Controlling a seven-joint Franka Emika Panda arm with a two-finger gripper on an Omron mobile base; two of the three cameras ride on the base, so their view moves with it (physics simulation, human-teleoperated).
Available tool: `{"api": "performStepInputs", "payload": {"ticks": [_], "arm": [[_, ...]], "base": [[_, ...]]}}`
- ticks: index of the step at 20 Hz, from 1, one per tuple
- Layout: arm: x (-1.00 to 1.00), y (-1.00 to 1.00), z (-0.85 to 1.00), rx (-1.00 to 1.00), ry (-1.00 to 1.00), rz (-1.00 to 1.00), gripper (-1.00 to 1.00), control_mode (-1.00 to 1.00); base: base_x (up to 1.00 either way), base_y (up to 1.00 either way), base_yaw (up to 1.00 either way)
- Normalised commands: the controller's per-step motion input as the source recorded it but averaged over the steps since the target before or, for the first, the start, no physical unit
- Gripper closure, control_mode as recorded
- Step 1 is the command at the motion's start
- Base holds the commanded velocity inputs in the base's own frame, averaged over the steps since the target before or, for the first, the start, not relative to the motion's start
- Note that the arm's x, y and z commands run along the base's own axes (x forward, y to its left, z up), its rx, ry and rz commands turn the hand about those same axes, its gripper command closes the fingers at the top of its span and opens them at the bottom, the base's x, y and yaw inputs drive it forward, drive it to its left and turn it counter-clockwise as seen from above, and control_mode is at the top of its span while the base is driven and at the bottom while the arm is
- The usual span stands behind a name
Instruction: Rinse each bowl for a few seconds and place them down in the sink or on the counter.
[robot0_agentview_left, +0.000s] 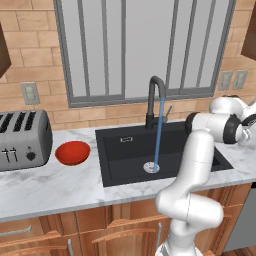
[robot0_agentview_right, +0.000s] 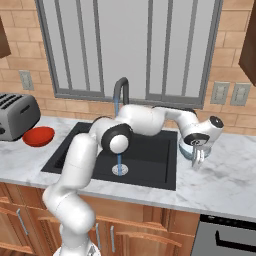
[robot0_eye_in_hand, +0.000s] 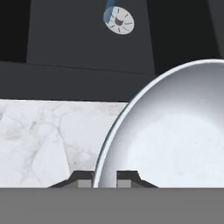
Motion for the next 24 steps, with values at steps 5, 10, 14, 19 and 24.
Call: {"api": "performStepInputs", "payload": {"ticks": [5,10,14,19,24], "arm": [[0.07,0.03,-0.06,0.0,0.0,-0.01,-1.0,-1.0],[0.0,0.06,0.03,0.0,-0.05,-0.02,-1.0,-1.0],[-0.01,0.01,0.13,0.0,-0.07,-0.01,-1.0,-1.0],[-0.16,0.05,0.25,0.0,-0.09,-0.01,-1.0,-1.0],[-0.38,0.2,0.28,0.0,-0.12,-0.01,-1.0,-1.0]], "base": [[0.0,0.0,0.0],[0.0,0.0,0.0],[0.0,0.0,0.0],[0.0,0.0,0.0],[0.0,0.0,0.0]]}}
